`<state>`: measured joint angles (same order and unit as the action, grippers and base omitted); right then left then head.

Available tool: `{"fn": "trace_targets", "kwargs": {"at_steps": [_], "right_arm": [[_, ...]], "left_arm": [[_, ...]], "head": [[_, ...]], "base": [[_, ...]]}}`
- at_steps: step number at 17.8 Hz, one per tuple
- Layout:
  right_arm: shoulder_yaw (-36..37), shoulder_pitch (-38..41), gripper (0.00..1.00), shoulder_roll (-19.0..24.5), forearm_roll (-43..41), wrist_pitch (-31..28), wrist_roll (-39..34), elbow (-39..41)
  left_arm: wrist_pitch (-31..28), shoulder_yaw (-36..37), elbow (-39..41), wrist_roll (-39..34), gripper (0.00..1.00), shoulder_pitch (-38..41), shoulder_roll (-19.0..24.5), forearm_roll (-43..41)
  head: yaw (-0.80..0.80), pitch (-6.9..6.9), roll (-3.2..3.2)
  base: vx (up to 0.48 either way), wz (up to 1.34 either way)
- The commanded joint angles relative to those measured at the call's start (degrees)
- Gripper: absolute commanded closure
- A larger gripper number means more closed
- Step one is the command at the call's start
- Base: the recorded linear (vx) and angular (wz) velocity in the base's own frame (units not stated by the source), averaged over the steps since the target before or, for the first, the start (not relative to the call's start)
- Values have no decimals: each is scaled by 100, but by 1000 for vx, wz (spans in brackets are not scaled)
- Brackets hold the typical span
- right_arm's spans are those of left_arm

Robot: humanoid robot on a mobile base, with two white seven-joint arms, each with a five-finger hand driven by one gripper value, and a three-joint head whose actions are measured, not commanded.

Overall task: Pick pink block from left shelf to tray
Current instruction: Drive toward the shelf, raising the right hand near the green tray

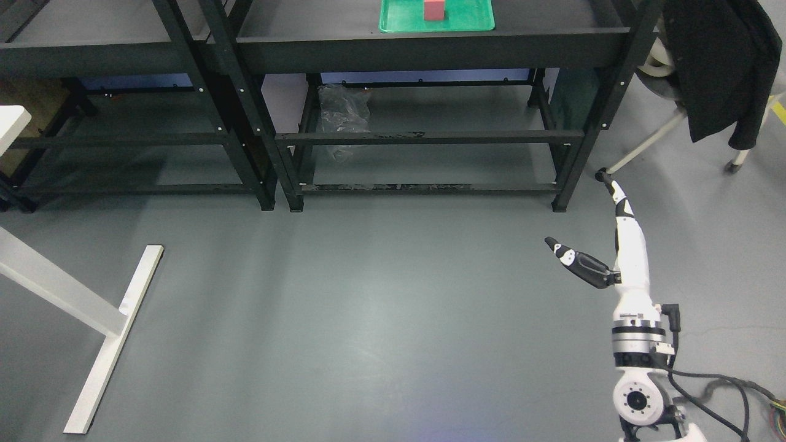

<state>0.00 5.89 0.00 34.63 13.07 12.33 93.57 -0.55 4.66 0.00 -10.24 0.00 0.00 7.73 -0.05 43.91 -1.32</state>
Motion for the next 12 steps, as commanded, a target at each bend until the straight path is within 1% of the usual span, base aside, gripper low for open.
{"fn": "trace_targets", "kwargs": {"at_steps": [1, 4, 6, 12], "right_arm": [[-106, -44, 1, -141, 4368, -33, 41, 21], [-342, -27, 0, -100, 4481, -33, 50, 21], [-352, 70, 1, -100, 4605, -42, 68, 29], [-334, 114, 1, -100, 4596, -226, 278, 29]], "left_arm": [[2, 0, 100, -5, 0, -167, 100, 0], [2, 0, 100, -5, 0, -167, 100, 0], [2, 0, 100, -5, 0, -167, 100, 0], [2, 0, 100, -5, 0, -167, 100, 0]], "head": [[0, 0, 0], [0, 0, 0], [0, 0, 0], [0, 0, 0]], "base": [[153, 148], [207, 200], [239, 163], [256, 177]]}}
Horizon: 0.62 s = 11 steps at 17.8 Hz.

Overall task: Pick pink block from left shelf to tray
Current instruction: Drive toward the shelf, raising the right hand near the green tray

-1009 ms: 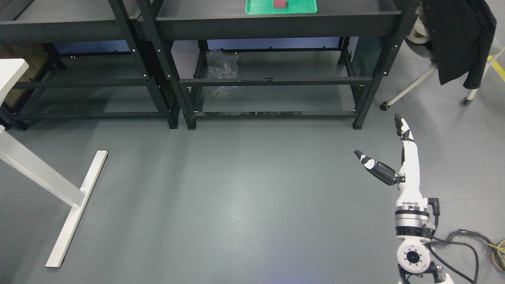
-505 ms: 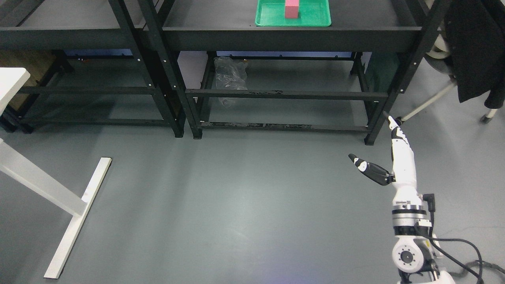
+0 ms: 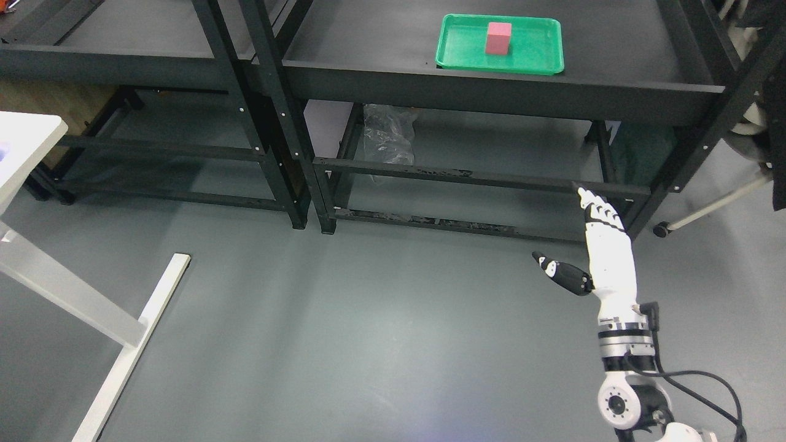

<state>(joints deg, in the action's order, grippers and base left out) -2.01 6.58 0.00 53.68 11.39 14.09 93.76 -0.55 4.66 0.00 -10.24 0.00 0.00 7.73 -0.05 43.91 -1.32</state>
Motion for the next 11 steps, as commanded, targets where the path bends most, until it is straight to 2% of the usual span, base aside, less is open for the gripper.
{"fn": "trace_targets", "kwargs": {"at_steps": [1, 11], "right_arm": [[-133, 45, 1, -100, 2692, -67, 137, 11], [-133, -61, 1, -100, 2665, -67, 208, 2]], "left_arm": [[2, 0, 100, -5, 0, -176, 100, 0], [2, 0, 100, -5, 0, -176, 100, 0]], "head": [[0, 0, 0], [0, 0, 0]], "base": [[256, 141], [287, 50]]}}
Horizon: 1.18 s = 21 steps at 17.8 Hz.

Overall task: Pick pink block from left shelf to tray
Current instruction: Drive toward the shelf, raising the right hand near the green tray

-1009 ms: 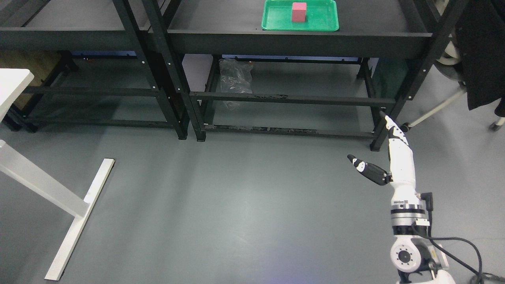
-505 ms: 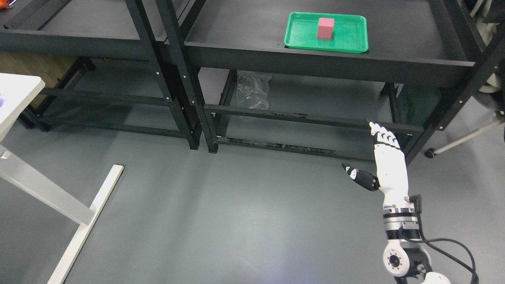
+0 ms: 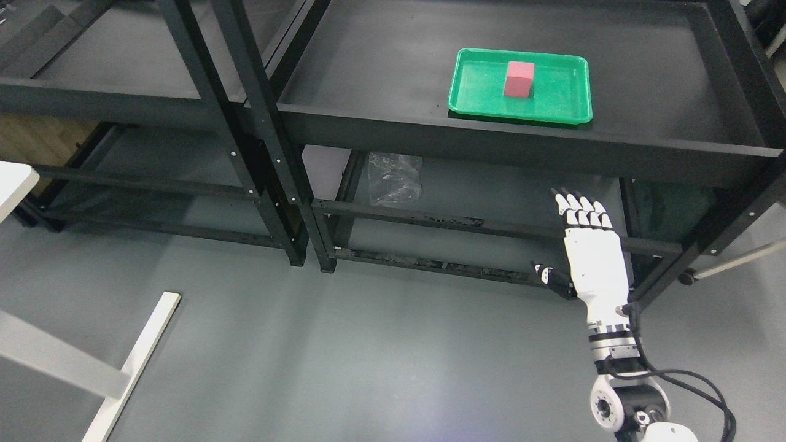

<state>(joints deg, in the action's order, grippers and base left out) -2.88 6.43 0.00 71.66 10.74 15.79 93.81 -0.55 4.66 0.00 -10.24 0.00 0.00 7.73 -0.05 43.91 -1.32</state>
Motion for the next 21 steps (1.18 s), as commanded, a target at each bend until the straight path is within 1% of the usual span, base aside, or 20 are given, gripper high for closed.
{"fn": "trace_targets", "kwargs": {"at_steps": [1, 2, 4, 5, 9, 13, 16, 17, 18, 21], "right_arm": [[-38, -45, 1, -100, 868, -2, 177, 6], [-38, -37, 1, -100, 868, -2, 483, -3], [-20, -37, 1, -100, 868, -2, 1404, 6], [-29, -37, 1, -100, 868, -2, 1713, 6], [-73, -45, 1, -100, 859, 24, 2532, 6], [-257, -63, 1, -100, 859, 59, 2569, 6], [-284, -159, 1, -100, 859, 68, 2403, -3], [-301, -195, 1, -100, 859, 68, 2211, -3], [-310, -238, 1, -100, 859, 68, 1835, -3], [-310, -397, 1, -100, 833, 68, 96, -12]], "left_arm": [[2, 0, 100, -5, 0, -176, 100, 0], [2, 0, 100, -5, 0, -167, 100, 0], [2, 0, 100, -5, 0, -167, 100, 0], [2, 0, 100, -5, 0, -175, 100, 0], [2, 0, 100, -5, 0, -167, 100, 0], [2, 0, 100, -5, 0, -167, 100, 0], [2, 0, 100, -5, 0, -167, 100, 0], [2, 0, 100, -5, 0, -167, 100, 0], [2, 0, 100, -5, 0, -167, 100, 0], [2, 0, 100, -5, 0, -167, 100, 0]], "head": [[0, 0, 0], [0, 0, 0], [0, 0, 0], [0, 0, 0], [0, 0, 0], [0, 0, 0], [0, 0, 0], [0, 0, 0], [0, 0, 0], [0, 0, 0]], "base": [[330, -139], [330, -139], [323, -117], [353, -110], [322, -101], [328, -23], [306, 17], [289, 0], [289, 0], [256, -16]]}}
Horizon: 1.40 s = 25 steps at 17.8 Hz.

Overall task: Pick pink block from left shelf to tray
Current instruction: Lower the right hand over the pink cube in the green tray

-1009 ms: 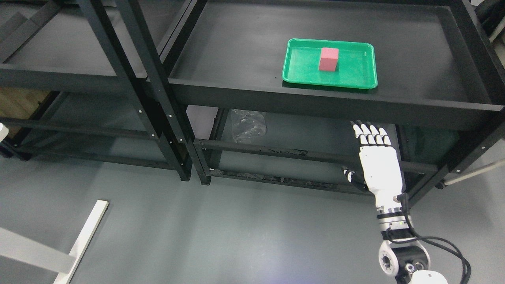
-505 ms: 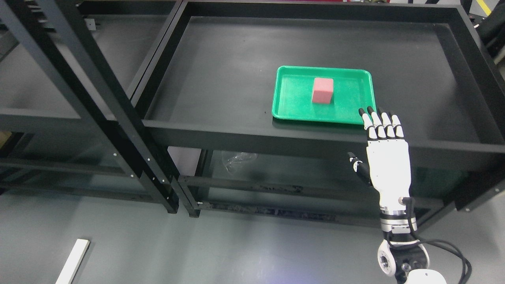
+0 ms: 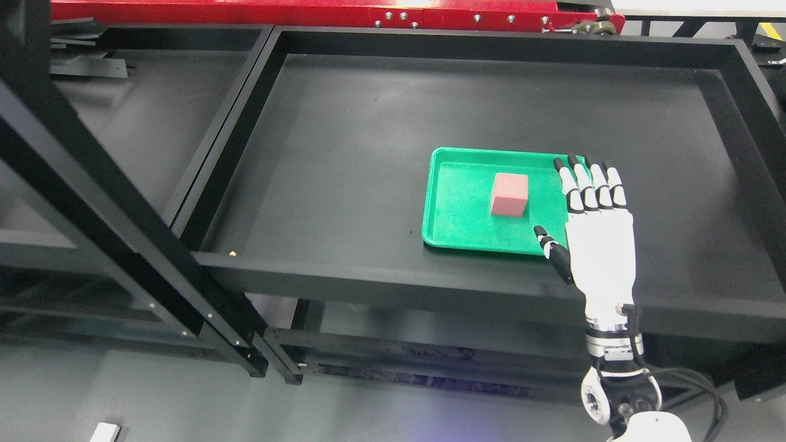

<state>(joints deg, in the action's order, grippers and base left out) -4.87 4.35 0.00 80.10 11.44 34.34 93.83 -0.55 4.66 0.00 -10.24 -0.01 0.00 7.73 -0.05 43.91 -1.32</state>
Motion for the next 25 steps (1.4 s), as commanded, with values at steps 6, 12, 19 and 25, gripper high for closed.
{"fn": "trace_targets", "kwargs": {"at_steps": [6, 12, 19, 25], "right_arm": [[-189, -259, 1, -100, -275, 367, -3633, -84], [-242, -119, 1, -100, -284, 912, -4400, -146], [-260, -39, 1, -100, -328, 1168, -4664, -199], [-234, -171, 1, -100, -477, 1168, -4691, -348]], "left_arm": [[2, 0, 100, -5, 0, -166, 100, 0], [2, 0, 100, -5, 0, -166, 100, 0], [2, 0, 100, -5, 0, -166, 100, 0], [2, 0, 100, -5, 0, -166, 100, 0]], "head": [[0, 0, 0], [0, 0, 0], [0, 0, 0], [0, 0, 0]], "base": [[207, -58], [112, -35], [41, -48], [48, -76]]}}
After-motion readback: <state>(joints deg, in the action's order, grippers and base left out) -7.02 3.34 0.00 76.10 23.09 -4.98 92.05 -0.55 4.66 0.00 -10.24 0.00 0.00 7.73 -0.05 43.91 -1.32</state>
